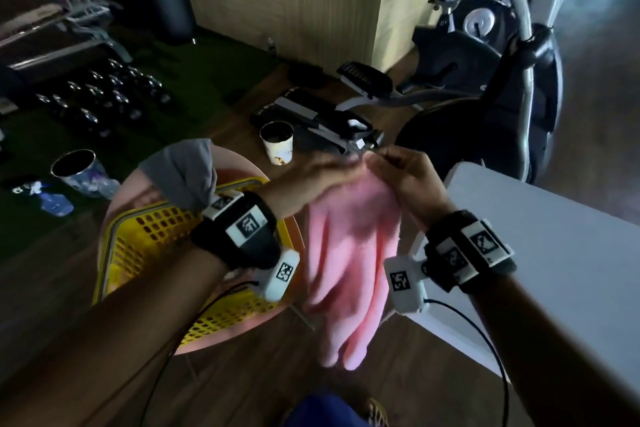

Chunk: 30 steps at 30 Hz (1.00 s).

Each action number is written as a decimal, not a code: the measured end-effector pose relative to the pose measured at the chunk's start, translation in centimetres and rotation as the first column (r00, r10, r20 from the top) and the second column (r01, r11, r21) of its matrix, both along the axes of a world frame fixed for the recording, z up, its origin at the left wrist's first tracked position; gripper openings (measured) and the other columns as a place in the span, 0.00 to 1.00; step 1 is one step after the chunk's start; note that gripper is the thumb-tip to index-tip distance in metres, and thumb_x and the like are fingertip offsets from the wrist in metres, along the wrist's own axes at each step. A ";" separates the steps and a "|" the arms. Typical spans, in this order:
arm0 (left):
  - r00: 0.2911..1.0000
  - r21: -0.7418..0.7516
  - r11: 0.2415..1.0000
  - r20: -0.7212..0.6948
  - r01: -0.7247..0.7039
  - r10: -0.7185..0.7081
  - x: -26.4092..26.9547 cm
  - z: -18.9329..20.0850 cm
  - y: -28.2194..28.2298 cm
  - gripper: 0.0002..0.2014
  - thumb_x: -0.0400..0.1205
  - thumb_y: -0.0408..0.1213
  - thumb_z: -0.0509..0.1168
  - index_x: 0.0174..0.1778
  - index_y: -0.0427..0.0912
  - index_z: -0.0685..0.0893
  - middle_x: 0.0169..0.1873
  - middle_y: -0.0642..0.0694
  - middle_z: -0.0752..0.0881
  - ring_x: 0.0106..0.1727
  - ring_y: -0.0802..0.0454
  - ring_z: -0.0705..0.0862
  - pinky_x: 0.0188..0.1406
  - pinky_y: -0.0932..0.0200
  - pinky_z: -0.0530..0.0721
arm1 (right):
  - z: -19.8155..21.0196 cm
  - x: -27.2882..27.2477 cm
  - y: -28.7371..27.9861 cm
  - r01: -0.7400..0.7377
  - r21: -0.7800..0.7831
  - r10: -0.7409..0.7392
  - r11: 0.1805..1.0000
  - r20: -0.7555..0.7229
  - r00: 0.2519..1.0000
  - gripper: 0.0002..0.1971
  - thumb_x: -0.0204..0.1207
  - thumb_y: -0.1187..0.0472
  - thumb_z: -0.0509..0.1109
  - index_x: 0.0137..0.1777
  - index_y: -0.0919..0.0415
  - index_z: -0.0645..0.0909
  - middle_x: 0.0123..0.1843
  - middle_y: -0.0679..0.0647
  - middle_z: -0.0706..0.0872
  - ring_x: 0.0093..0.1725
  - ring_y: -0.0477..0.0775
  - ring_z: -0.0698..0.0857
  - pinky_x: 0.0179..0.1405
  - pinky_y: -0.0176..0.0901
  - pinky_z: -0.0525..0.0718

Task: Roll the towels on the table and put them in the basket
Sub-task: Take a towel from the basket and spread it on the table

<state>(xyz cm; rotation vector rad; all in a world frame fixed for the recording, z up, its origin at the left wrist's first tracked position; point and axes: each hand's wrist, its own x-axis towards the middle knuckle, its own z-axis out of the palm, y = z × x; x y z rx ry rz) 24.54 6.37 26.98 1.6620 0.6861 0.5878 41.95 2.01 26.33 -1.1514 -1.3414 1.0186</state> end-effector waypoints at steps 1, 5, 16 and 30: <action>0.996 -0.027 0.998 0.070 -0.061 0.063 -0.1 0.8 0.6 0.17 0.83 0.47 0.64 0.47 0.33 0.84 0.38 0.39 0.82 0.39 0.47 0.80 0.43 0.54 0.76 | -0.4 -0.3 0.0 -0.015 -0.022 0.016 1.000 0.016 1.000 0.27 0.76 0.48 0.72 0.42 0.78 0.78 0.34 0.64 0.77 0.37 0.56 0.72 0.34 0.56 0.71; 0.987 -0.052 0.993 0.110 -0.110 0.115 -1.1 1.7 1.8 0.25 0.86 0.47 0.58 0.52 0.21 0.76 0.44 0.35 0.82 0.44 0.45 0.82 0.44 0.56 0.79 | -0.8 0.1 -0.4 0.027 -0.004 -0.027 1.000 0.060 0.998 0.23 0.78 0.49 0.70 0.32 0.69 0.76 0.30 0.50 0.74 0.32 0.48 0.70 0.32 0.43 0.68; 0.993 0.022 0.996 0.078 -0.091 0.089 -1.1 3.6 2.6 0.12 0.87 0.40 0.59 0.52 0.37 0.85 0.47 0.40 0.88 0.47 0.48 0.86 0.47 0.61 0.80 | 2.2 0.2 0.9 0.015 0.084 -0.021 0.996 0.071 0.997 0.25 0.77 0.50 0.71 0.28 0.69 0.71 0.31 0.57 0.69 0.34 0.55 0.65 0.29 0.60 0.66; 0.987 -0.169 0.980 0.137 0.105 -0.082 0.0 2.8 1.3 0.13 0.84 0.36 0.60 0.58 0.31 0.82 0.51 0.40 0.87 0.52 0.48 0.85 0.54 0.58 0.82 | 4.4 -0.3 2.7 0.066 0.174 -0.068 0.982 0.004 0.998 0.13 0.80 0.61 0.68 0.35 0.68 0.82 0.33 0.59 0.84 0.34 0.52 0.79 0.36 0.47 0.77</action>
